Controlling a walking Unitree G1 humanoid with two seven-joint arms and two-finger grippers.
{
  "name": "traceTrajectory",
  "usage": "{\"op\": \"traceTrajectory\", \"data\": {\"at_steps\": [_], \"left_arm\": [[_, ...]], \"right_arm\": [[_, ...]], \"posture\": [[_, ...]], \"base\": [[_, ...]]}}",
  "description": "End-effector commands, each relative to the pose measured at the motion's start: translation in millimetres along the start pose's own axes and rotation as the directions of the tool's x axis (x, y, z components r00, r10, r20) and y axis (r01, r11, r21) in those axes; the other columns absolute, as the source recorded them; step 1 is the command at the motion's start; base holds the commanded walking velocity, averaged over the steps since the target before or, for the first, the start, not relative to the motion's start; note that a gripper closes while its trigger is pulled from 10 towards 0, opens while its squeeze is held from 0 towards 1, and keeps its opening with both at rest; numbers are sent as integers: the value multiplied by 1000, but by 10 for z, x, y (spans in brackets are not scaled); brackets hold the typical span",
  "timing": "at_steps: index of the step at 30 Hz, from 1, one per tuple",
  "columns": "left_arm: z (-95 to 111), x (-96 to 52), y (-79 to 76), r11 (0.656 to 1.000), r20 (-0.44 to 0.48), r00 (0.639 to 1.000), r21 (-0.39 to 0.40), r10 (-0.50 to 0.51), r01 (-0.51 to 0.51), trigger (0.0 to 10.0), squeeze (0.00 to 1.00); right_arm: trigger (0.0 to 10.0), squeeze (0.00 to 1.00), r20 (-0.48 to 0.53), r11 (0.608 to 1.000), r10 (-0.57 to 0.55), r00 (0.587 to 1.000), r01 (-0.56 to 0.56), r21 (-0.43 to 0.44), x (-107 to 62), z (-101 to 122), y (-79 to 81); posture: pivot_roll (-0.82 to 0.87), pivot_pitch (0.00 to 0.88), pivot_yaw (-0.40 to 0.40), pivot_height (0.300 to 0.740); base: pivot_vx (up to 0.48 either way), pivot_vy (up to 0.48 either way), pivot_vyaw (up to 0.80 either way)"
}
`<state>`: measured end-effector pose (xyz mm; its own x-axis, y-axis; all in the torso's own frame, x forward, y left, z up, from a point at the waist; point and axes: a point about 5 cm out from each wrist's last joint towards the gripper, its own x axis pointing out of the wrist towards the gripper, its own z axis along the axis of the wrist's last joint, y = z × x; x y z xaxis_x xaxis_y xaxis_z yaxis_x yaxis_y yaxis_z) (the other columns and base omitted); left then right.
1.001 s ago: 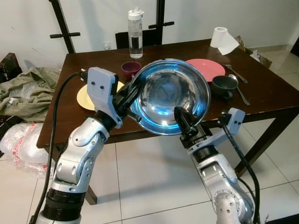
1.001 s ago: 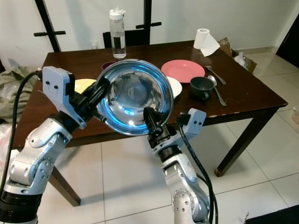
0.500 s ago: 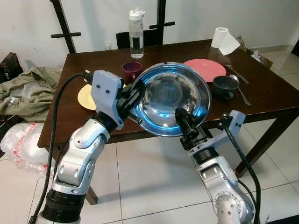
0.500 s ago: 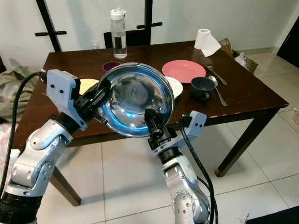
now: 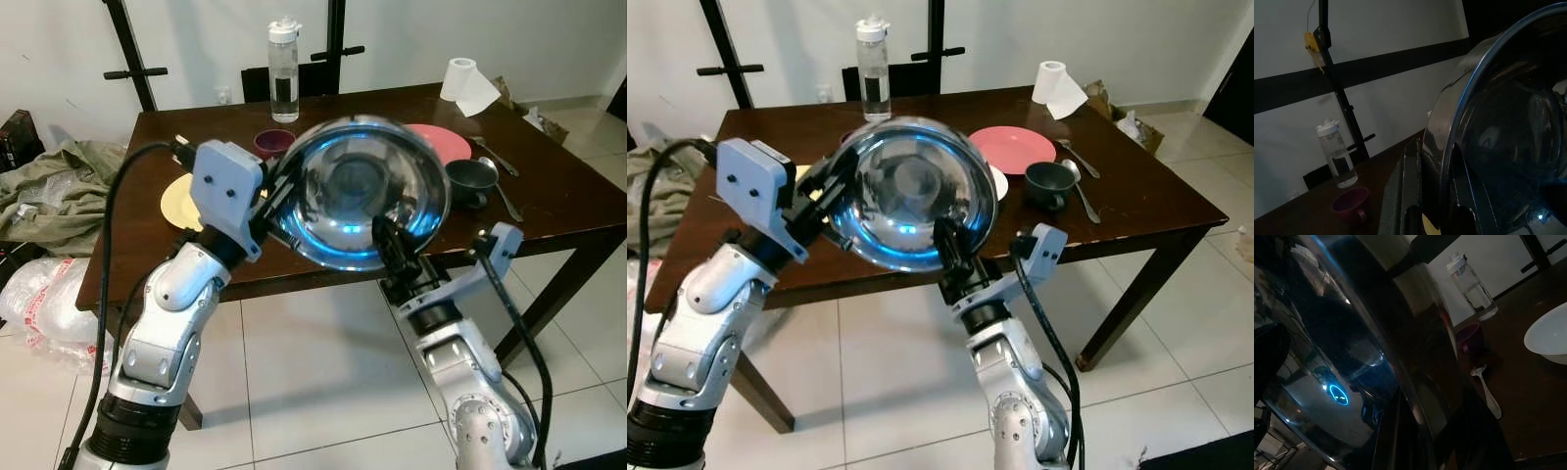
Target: Setting the table
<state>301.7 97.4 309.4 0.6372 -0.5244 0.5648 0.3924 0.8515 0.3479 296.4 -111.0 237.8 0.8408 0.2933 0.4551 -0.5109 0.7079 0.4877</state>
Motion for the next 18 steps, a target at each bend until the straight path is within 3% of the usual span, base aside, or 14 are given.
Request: {"op": "traceTrajectory", "data": {"at_steps": [1, 12, 16, 17, 18], "left_arm": [[42, 20, -166, 996, 21, 996, 5, -87, 87, 10000, 0], [57, 2, -215, 991, 17, 998, -116, -60, 61, 10000, 0], [52, -10, -201, 994, 10, 999, -94, -52, 53, 10000, 0], [52, -10, -201, 994, 10, 999, -94, -52, 53, 10000, 0], [72, 2, -187, 995, 18, 999, -89, -38, 39, 10000, 0]], "right_arm": [[0, 0, 30, 999, 47, 998, -47, 13, 55, 37, 113], [0, 0, 93, 993, 111, 989, -115, 37, 118, 145, 187], [0, 0, 188, 972, 130, 974, -163, 169, 143, 291, 238], [0, 0, 188, 972, 130, 974, -163, 169, 143, 291, 238], [0, 0, 227, 946, 146, 963, -203, 252, 140, 348, 265]], "posture": [[16, 122, 76, 740], [19, 124, 69, 740], [23, 123, 67, 740], [23, 123, 67, 740], [25, 121, 66, 740]], "base": [[0, 0, 0], [0, 0, 0], [0, 0, 0], [0, 0, 0], [0, 0, 0]]}}
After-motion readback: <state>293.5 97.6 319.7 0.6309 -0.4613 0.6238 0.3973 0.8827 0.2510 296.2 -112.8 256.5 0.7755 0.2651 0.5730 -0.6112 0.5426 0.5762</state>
